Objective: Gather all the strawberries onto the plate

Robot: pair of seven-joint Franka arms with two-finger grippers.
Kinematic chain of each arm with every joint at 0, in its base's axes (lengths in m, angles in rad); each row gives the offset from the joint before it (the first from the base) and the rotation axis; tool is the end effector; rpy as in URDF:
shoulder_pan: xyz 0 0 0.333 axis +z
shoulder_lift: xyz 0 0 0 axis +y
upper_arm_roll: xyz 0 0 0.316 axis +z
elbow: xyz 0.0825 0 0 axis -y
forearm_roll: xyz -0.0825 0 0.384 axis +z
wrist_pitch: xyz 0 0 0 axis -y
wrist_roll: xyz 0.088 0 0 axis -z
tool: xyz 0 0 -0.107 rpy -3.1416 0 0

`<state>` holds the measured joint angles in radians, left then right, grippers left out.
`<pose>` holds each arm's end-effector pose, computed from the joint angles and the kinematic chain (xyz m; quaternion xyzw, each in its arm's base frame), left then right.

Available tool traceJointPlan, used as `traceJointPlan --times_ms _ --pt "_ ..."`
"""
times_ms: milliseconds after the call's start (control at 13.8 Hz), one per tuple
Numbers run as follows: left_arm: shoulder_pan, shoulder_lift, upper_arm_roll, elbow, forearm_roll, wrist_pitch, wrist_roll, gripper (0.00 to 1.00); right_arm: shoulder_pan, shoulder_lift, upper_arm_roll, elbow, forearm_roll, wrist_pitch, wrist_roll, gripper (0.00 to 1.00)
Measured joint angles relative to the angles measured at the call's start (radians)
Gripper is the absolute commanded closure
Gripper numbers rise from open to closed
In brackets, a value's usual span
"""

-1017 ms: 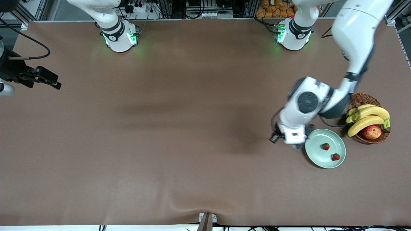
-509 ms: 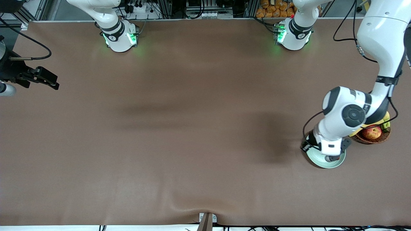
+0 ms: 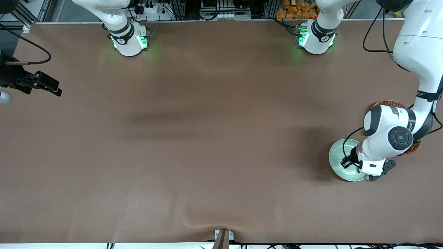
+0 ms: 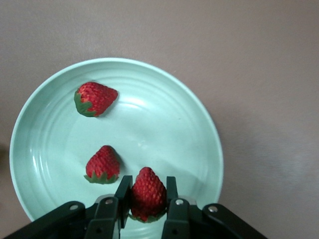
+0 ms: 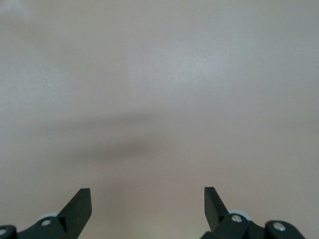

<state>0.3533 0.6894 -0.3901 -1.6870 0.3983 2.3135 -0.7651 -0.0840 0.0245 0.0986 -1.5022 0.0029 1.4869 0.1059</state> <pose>0.6774 0.0109 0.2205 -0.9637 -0.2657 -0.0124 0.0205 0.5538 0.0077 0.6359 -0.9988 0.0455 0.0200 0.0014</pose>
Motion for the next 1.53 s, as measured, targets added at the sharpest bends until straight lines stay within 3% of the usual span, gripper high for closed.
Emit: traceJointPlan --times_ms 145,581,872,1235,1526 --pt "-0.002 0.010 0.000 -0.005 0.000 -0.001 0.028 0.00 0.000 0.000 0.000 0.000 0.002 0.000 0.000 0.00" --pt "0.024 -0.011 0.002 0.003 0.001 -0.010 0.239 0.00 -0.004 0.002 -0.002 0.000 0.002 0.000 0.000 0.00" --pt "-0.014 -0.130 0.002 0.011 -0.025 -0.133 0.320 0.00 -0.004 0.002 -0.002 0.000 0.003 -0.001 0.000 0.00" --pt "-0.284 -0.335 0.220 0.012 -0.237 -0.332 0.462 0.00 -0.006 0.004 -0.003 0.001 0.003 -0.002 0.000 0.00" --pt "-0.412 -0.511 0.368 0.013 -0.377 -0.530 0.585 0.00 -0.006 0.005 -0.003 0.002 0.003 -0.002 0.000 0.00"
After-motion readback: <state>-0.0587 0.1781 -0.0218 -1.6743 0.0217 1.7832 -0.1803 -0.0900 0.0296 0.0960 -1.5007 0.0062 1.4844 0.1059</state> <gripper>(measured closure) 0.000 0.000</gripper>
